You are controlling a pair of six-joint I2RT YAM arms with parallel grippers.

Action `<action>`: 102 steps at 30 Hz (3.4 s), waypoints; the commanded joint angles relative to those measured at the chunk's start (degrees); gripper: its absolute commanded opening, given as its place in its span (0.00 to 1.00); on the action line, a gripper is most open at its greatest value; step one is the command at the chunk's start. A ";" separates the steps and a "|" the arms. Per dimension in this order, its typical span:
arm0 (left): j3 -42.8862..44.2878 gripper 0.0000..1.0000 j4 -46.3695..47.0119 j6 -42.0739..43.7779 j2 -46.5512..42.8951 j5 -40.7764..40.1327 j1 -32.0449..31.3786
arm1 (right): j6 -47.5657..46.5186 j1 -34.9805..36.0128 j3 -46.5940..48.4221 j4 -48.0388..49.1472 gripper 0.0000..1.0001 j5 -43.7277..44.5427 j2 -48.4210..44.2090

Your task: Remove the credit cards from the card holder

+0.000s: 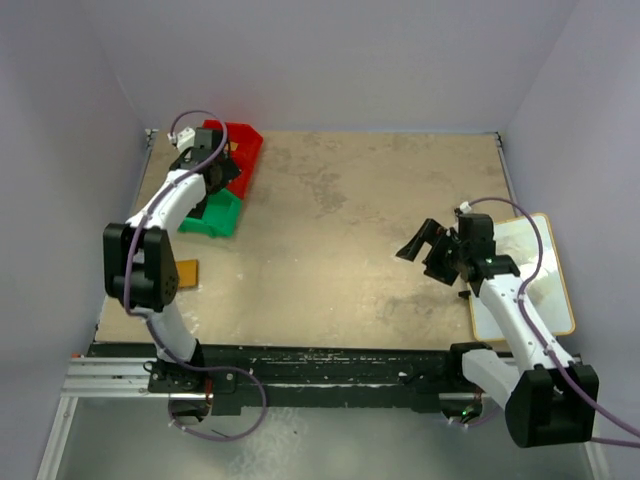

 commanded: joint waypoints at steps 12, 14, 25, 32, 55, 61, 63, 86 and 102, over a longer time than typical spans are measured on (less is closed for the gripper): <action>9.18 0.64 2.22 -15.16 13.40 -6.42 1.70 | -5.73 0.16 3.79 1.71 1.00 -2.61 1.20; 9.16 0.61 2.31 -14.60 13.89 -6.18 1.70 | -5.57 0.14 3.12 1.96 1.00 -3.04 1.16; 6.25 0.41 2.35 -12.93 14.76 -4.60 1.68 | -5.90 0.15 4.28 0.47 1.00 -1.52 1.14; 5.56 0.29 2.43 -10.94 14.85 -2.61 1.70 | -5.75 0.14 3.23 0.37 1.00 -1.44 1.09; -3.58 0.12 4.93 -4.46 8.90 10.07 -0.90 | -4.06 0.15 1.34 2.28 1.00 -2.04 1.17; -5.53 0.10 4.71 -3.13 7.37 9.63 -5.05 | -4.08 0.14 1.03 2.20 1.00 -1.94 0.86; -5.88 0.10 4.63 -2.79 7.03 9.24 -6.81 | -4.13 0.15 0.85 2.36 1.00 -1.96 0.68; -8.11 0.10 6.90 6.47 4.56 4.47 -26.60 | -3.87 0.14 0.98 2.33 1.00 -1.17 0.87; -5.75 0.77 2.47 6.97 -12.58 -9.44 -26.51 | -5.53 0.12 -0.50 4.54 1.00 -3.21 2.63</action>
